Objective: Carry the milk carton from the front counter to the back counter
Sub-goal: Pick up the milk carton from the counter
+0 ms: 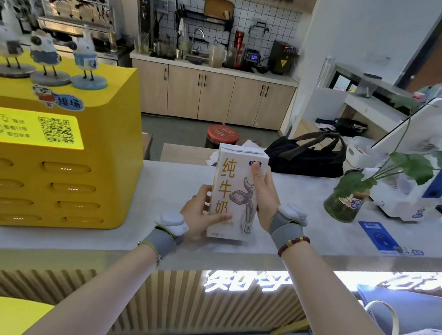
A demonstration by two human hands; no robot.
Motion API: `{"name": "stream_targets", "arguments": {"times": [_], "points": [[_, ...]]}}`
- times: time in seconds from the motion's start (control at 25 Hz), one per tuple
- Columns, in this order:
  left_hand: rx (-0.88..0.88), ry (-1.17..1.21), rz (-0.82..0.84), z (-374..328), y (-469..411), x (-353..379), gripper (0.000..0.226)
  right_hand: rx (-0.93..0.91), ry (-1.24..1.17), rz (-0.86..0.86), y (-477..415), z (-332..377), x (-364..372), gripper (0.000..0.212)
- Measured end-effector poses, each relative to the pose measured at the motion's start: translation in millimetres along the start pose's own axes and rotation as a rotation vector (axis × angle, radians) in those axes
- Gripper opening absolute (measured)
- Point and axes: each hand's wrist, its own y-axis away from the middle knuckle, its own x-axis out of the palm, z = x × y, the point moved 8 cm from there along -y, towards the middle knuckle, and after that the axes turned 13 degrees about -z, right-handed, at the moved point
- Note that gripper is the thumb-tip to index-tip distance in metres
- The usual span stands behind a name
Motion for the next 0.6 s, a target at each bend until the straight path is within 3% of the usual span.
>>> {"name": "stream_targets", "arguments": {"times": [0.2,0.4,0.6], "points": [[-0.041,0.119,-0.057,-8.7,61.1,-24.8,0.052,0.098,-0.041,0.051,48.5,3.1,12.5,0.064],[-0.061,0.233,-0.202,-21.5,151.9,-55.7,0.041,0.139,-0.072,0.124,124.0,17.7,20.9,0.068],[-0.114,0.301,-0.361,-31.5,257.8,-85.3,0.053,0.142,-0.044,0.219,221.7,22.3,26.9,0.060]]}}
